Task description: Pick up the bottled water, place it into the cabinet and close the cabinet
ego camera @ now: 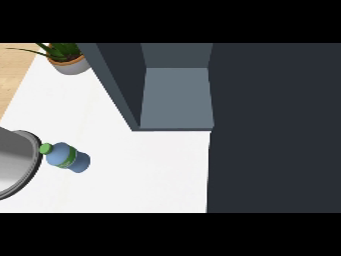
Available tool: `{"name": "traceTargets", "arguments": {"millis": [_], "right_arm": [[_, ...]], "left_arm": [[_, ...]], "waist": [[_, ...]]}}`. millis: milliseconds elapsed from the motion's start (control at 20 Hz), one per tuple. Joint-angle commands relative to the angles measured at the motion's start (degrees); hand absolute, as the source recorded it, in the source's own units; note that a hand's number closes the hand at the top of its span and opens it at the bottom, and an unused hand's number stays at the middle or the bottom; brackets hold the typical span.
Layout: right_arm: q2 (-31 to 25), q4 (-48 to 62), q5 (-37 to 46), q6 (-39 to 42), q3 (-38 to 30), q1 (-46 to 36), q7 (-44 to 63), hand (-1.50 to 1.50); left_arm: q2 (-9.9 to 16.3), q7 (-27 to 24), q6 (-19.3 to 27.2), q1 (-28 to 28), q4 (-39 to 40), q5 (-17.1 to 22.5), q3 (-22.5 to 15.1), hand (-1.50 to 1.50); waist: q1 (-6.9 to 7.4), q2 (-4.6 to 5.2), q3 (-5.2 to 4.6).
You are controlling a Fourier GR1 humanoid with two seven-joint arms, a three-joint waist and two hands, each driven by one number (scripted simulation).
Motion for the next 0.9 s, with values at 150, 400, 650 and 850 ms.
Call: {"name": "traceTargets", "arguments": {"millis": [150, 400, 650, 850], "right_arm": [[-0.16, -8.8, -4.29, 3.82, -1.32, 11.6, -0.87, -1.5], [0.91, -7.13, -3.51, 7.55, -1.0, 15.85, -6.56, -1.5], [1.27, -9.23, -5.53, 5.23, -2.81, 13.59, -2.6, -1.5], [2.27, -12.02, -2.79, 8.12, 0.2, 19.53, -5.43, -1.5]], "left_arm": [[-0.28, -1.19, 0.04, 11.49, -8.51, 2.03, -3.4, -1.5], [-0.28, 2.88, 1.67, 11.2, -11.06, 0.18, -4.2, -1.5], [-0.29, -0.66, 0.94, 13.19, -9.32, -1.0, -5.76, -1.5], [-0.29, -3.63, 2.57, 11.68, -4.25, -1.54, -6.32, -1.5]], "waist": [[-0.06, -0.17, 0.01], [-0.48, -0.14, 0.05], [0.11, 0.04, 0.0], [-0.49, -0.02, -0.02]]}}
